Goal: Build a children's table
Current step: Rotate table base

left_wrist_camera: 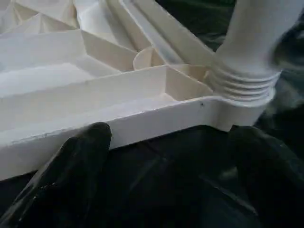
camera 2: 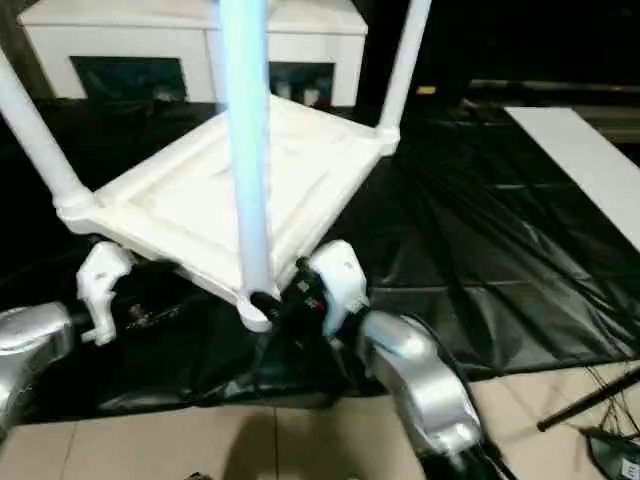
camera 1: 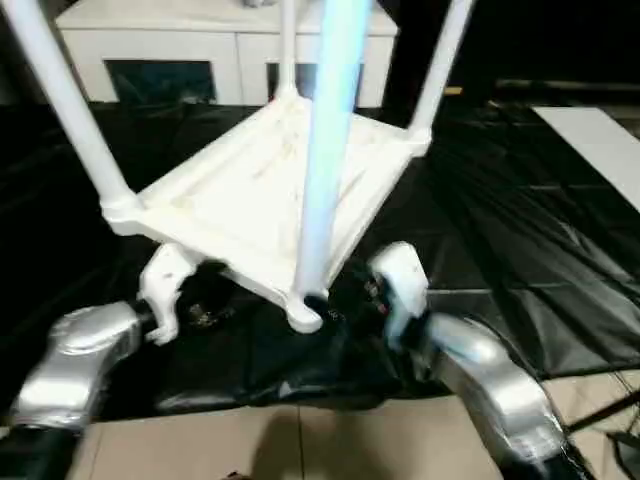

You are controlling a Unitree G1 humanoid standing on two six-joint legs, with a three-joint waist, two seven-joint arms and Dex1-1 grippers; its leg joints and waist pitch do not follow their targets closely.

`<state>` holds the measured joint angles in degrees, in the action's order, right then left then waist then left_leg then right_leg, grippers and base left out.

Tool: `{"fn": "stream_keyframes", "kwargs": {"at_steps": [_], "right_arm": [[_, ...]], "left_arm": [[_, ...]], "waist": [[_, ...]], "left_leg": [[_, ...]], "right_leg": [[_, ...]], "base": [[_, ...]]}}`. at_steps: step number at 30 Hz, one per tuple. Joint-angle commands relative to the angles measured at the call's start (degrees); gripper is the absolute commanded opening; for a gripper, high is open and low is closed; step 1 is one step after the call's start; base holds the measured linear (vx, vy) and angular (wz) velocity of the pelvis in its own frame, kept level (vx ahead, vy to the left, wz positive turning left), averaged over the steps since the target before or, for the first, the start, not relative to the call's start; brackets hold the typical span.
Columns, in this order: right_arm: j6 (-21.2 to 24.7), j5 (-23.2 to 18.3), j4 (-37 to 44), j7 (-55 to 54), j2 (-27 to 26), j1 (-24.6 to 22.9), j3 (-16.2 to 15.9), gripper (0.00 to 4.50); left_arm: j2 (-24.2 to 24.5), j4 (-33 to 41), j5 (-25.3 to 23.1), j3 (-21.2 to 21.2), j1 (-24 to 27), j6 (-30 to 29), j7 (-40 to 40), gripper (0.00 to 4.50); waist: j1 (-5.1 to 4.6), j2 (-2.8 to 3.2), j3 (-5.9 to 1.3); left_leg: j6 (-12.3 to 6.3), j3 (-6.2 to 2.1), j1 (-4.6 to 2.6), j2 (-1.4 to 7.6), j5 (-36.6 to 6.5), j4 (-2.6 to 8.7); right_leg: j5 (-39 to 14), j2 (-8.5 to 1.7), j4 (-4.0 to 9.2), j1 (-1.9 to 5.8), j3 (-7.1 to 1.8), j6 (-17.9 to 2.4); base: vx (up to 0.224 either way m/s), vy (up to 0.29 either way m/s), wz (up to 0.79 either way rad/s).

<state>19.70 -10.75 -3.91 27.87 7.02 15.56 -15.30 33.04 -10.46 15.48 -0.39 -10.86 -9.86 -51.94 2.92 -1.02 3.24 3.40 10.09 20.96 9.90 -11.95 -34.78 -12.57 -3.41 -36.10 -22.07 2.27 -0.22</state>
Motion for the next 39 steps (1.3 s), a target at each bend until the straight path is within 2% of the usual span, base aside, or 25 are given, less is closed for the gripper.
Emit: {"fn": "stream_keyframes", "kwargs": {"at_steps": [1, 7, 10, 13, 14, 15, 16, 18, 20, 21, 22, 24, 26, 27, 29, 30, 31, 32, 33, 34, 35, 36, 37, 38, 39], "right_arm": [[-2.1, 2.1, -3.7, -4.2, 0.9, 2.0, 3.7, 4.41], [-5.6, 3.2, -8.9, -4.9, 2.9, 4.5, 6.3, 4.41], [-6.0, 3.0, -8.5, -5.4, 4.3, 4.4, 8.2, 4.41], [-5.3, 2.1, -5.7, -5.3, 6.0, 2.7, 9.7, 4.41], [-5.1, 1.9, -4.5, -5.2, 6.8, 1.7, 10.4, 4.41], [-4.9, 1.8, -3.3, -5.2, 7.8, 0.6, 11.2, 4.41], [-4.9, 1.1, -2.1, -4.9, 9.2, -1.0, 12.8, 4.41], [-5.1, 0.5, -1.7, -4.8, 10.0, -1.9, 14.3, 4.41], [-5.5, 0.2, -2.5, -5.1, 11.1, -2.6, 16.5, 4.41], [-5.6, 0.2, -2.8, -5.3, 11.4, -2.7, 16.9, 4.41], [-5.8, 0.4, -2.6, -5.5, 11.9, -3.0, 17.4, 4.41], [-5.8, -0.2, -0.3, -4.7, 12.0, -4.0, 17.4, 4.41], [-5.6, -1.7, 3.5, -3.8, 11.4, -5.5, 17.3, 4.41], [-4.8, -2.9, 8.3, -3.8, 10.6, -8.0, 17.0, 4.41], [-4.6, -3.1, 12.1, -4.6, 9.9, -10.1, 16.5, 4.41], [-4.6, -3.0, 12.7, -4.8, 9.8, -10.5, 16.5, 4.41], [-4.8, -3.0, 17.3, -6.8, 8.4, -13.7, 16.3, 4.41], [-4.9, -3.0, 18.1, -7.2, 8.2, -14.3, 16.2, 4.41], [-5.1, -1.7, 21.5, -10.4, 6.6, -17.3, 16.2, 4.41], [-5.2, -1.4, 22.2, -11.4, 6.0, -18.1, 16.5, 4.41], [-5.0, -1.6, 23.9, -13.6, 4.1, -20.0, 17.6, 4.41], [-4.9, -1.7, 24.2, -13.9, 3.8, -20.3, 17.8, 4.41], [-5.4, -0.9, 24.8, -14.7, 3.3, -21.3, 18.2, 4.41], [-5.9, 0.3, 25.0, -15.5, 3.1, -22.1, 18.3, 4.41], [-5.8, 0.9, 24.9, -16.0, 3.1, -22.3, 18.4, 4.41]], "left_arm": [[0.4, 3.0, 1.3, 0.0, 0.7, -1.5, -0.8, 4.5], [-3.8, 8.8, 5.8, 0.1, 0.3, -6.0, 0.8, 4.5], [-5.3, 10.9, 6.3, -0.8, 0.5, -7.1, 2.0, 4.5], [-6.3, 12.5, 6.6, -1.8, 1.0, -7.7, 2.4, 4.5], [-6.9, 12.8, 6.3, -2.1, 1.2, -7.6, 3.0, 4.5], [-7.7, 12.7, 5.6, -2.4, 1.1, -7.0, 4.0, 4.5], [-9.0, 12.6, 4.2, -2.9, 1.1, -6.3, 5.7, 4.5], [-9.9, 12.6, 3.8, -3.1, 1.0, -6.5, 6.6, 4.5], [-12.5, 11.8, 2.3, -3.5, 0.1, -5.2, 9.9, 4.5], [-13.5, 11.4, 1.9, -3.6, -0.3, -4.7, 11.1, 4.5], [-16.0, 10.5, 0.5, -4.2, -1.2, -4.2, 14.6, 4.5], [-18.6, 9.7, -0.7, -4.8, -2.0, -4.7, 18.5, 4.5], [-20.9, 8.8, -2.4, -4.5, -2.3, -2.3, 22.4, 4.5], [-23.5, 7.9, -3.2, -3.2, -2.1, -0.5, 26.8, 4.5], [-25.2, 7.6, -3.9, -2.0, -1.8, 0.6, 30.2, 4.5], [-25.5, 7.5, -4.1, -1.7, -1.7, 0.8, 30.8, 4.5], [-27.7, 8.2, -5.0, -0.5, -0.6, 2.2, 34.3, 4.5], [-28.0, 8.4, -5.1, -0.4, -0.3, 2.4, 34.8, 4.5], [-28.6, 9.8, -7.7, -0.3, 0.9, 2.9, 38.2, 4.5], [-28.4, 10.1, -8.5, -0.5, 1.1, 2.9, 38.9, 4.5], [-28.2, 10.4, -10.8, -1.0, 1.5, 3.6, 41.1, 4.5], [-28.2, 10.3, -11.1, -1.1, 1.6, 3.9, 41.5, 4.5], [-28.6, 10.2, -11.5, -0.9, 1.6, 4.2, 42.6, 4.5], [-28.9, 10.1, -12.1, -0.8, 1.4, 4.9, 43.6, 4.5], [-29.0, 10.1, -12.6, -0.9, 1.3, 5.3, 44.0, 4.5]], "waist": [[0.02, 0.93, -2.63], [0.56, 1.21, -2.31], [0.57, 0.93, -2.29], [0.73, 0.75, -2.23], [0.64, 0.95, -2.27], [0.66, 0.68, -2.4], [0.58, 0.93, -2.52], [0.46, 0.63, -2.61], [0.3, 1.25, -2.77], [0.19, 0.8, -2.91], [0.33, 0.96, -3.05], [0.29, 0.9, -3.26], [0.29, 1.01, -3.55], [0.2, 0.75, -3.73], [0.14, 0.75, -3.88], [-0.03, 0.8, -3.94], [-0.35, 0.61, -3.89], [-0.47, 0.26, -3.77], [-0.56, 0.19, -3.69], [-0.45, 0.56, -3.69], [-0.64, 0.23, -3.56], [-0.66, 0.28, -3.42], [-0.75, 0.49, -3.21], [-1.2, 0.95, -3.04], [-1.53, 1.14, -2.9]], "left_leg": [[2.69, -1.01, -1.45, 3.44, -15.0, 5.45], [4.37, -0.96, -1.82, 3.58, -19.5, 5.69], [4.19, -1.27, -1.38, 3.43, -20.0, 5.82], [3.94, -1.26, -1.42, 3.4, -20.2, 5.78], [3.89, -1.31, -1.25, 3.34, -19.9, 5.79], [3.55, -1.35, -0.94, 3.32, -18.7, 5.79], [3.1, -1.32, -0.82, 3.29, -17.4, 5.74], [2.64, -1.29, -0.75, 3.33, -16.6, 5.62], [2.36, -1.3, -0.56, 3.27, -15.6, 5.46], [1.93, -1.14, -0.5, 3.27, -14.4, 5.24], [1.27, -1.13, -0.34, 3.17, -12.5, 5.09], [0.38, -0.93, -0.45, 3.18, -10.5, 4.67], [-0.9, -1.03, 0.17, 3.1, -7.4, 4.48], [-2.56, -1.13, 0.37, 3.12, -4.8, 4.18], [-4.2, -1.21, 0.34, 3.24, -3.1, 3.91], [-4.5, -1.29, 0.42, 3.18, -2.9, 3.98], [-4.77, -1.17, 0.21, 3.17, -3.9, 4.02], [-4.89, -1.1, 0.2, 3.32, -4.1, 4.0], [-5.25, -1.06, 0.12, 3.44, -4.7, 4.09], [-5.33, -1.12, -0.03, 3.5, -5.0, 4.14], [-5.25, -1.17, -0.07, 3.55, -5.9, 4.39], [-5.07, -1.16, -0.1, 3.56, -6.8, 4.49], [-3.79, -1.37, -0.32, 3.71, -9.0, 4.86], [-1.32, -2.13, -1.02, 4.57, -12.1, 5.61], [-0.34, -2.55, -1.21, 5.12, -13.7, 5.98]], "right_leg": [[-10.9, -4.77, 4.71, 0.93, -3.37, -11.9], [-16.4, -4.65, 5.23, 0.34, -3.44, -10.5], [-20.9, -4.73, 5.61, 0.74, -3.44, -8.5], [-22.9, -4.7, 5.99, 0.59, -3.45, -7.1], [-22.9, -4.69, 5.91, 0.7, -3.46, -7.0], [-22.1, -4.66, 5.96, 0.97, -3.39, -6.6], [-20.2, -4.54, 5.83, 1.11, -3.37, -6.4], [-18.8, -4.51, 5.84, 1.2, -3.36, -6.7], [-16.6, -4.44, 5.61, 1.41, -3.28, -7.8], [-14.2, -4.33, 5.54, 1.55, -3.28, -8.5], [-11.9, -4.35, 5.31, 1.81, -3.2, -9.1], [-7.5, -4.17, 5.11, 1.87, -3.15, -10.0], [-2.7, -4.19, 4.56, 2.55, -3.04, -10.7], [2.8, -4.15, 4.11, 2.89, -2.98, -11.0], [6.9, -4.22, 3.79, 2.99, -2.92, -11.6], [7.2, -4.26, 3.67, 3.07, -2.82, -11.9], [6.2, -4.07, 3.91, 2.92, -2.76, -12.3], [5.8, -4.14, 4.07, 2.88, -2.88, -12.3], [4.7, -4.21, 4.16, 2.87, -2.85, -12.3], [3.7, -4.17, 4.29, 2.68, -2.8, -11.8], [1.7, -4.14, 4.55, 2.56, -2.76, -11.3], [0.1, -4.16, 4.73, 2.43, -2.78, -11.1], [-3.7, -3.88, 5.0, 2.23, -2.57, -10.4], [-6.0, -2.48, 5.11, 1.96, -1.76, -9.9], [-6.1, -1.85, 5.13, 1.81, -1.41, -9.5]], "base": [[0.0, 0.0, 0.0], [0.0, 0.0, 0.0], [0.0, 0.0, 0.0], [0.0, 0.0, 0.0], [0.0, 0.0, 0.0], [0.0, 0.0, 0.0], [0.0, 0.0, 0.0], [0.0, 0.0, 0.0], [0.0, 0.0, 0.0], [0.0, 0.0, 0.0], [0.0, 0.0, 0.0], [0.0, 0.0, 0.0], [0.027, 0.001, -0.01], [0.056, 0.004, -0.03], [0.056, 0.005, -0.03], [0.0, 0.0, 0.0], [0.0, 0.0, 0.0], [0.0, 0.0, 0.0], [0.0, 0.0, 0.0], [0.0, 0.0, 0.0], [0.0, 0.0, 0.0], [0.0, 0.0, 0.0], [0.0, 0.0, 0.0], [0.0, 0.0, 0.0], [0.0, 0.0, 0.0]]}}
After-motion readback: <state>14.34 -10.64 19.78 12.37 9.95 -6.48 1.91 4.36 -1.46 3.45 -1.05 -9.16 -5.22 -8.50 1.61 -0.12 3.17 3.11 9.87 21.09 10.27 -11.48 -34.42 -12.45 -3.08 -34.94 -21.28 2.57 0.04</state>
